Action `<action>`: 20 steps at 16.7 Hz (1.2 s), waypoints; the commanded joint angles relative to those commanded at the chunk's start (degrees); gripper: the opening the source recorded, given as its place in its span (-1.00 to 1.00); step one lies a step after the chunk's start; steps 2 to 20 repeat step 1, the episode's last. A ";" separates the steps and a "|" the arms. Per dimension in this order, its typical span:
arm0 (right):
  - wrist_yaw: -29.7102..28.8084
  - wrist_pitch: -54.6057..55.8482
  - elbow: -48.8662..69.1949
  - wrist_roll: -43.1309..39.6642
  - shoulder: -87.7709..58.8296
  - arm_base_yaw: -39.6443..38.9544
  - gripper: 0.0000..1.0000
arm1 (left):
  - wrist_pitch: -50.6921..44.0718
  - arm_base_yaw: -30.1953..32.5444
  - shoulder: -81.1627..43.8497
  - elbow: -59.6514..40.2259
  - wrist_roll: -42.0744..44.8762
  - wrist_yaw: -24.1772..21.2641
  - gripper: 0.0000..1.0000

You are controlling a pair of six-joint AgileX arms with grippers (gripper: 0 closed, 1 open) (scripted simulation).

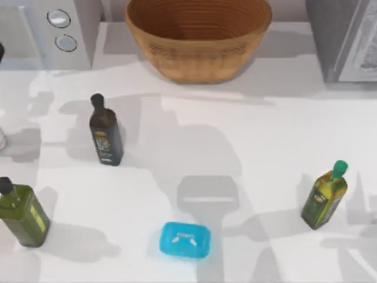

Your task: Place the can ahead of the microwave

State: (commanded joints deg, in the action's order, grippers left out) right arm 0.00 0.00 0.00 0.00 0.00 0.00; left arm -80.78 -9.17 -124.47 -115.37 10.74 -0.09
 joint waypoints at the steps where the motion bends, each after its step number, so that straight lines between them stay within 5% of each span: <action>1: 0.00 0.00 0.00 0.00 0.00 0.00 1.00 | 0.00 0.00 0.00 0.00 0.00 0.00 1.00; 20: 0.00 0.00 0.00 0.00 0.00 0.00 1.00 | 0.00 0.00 0.00 0.00 0.00 0.00 1.00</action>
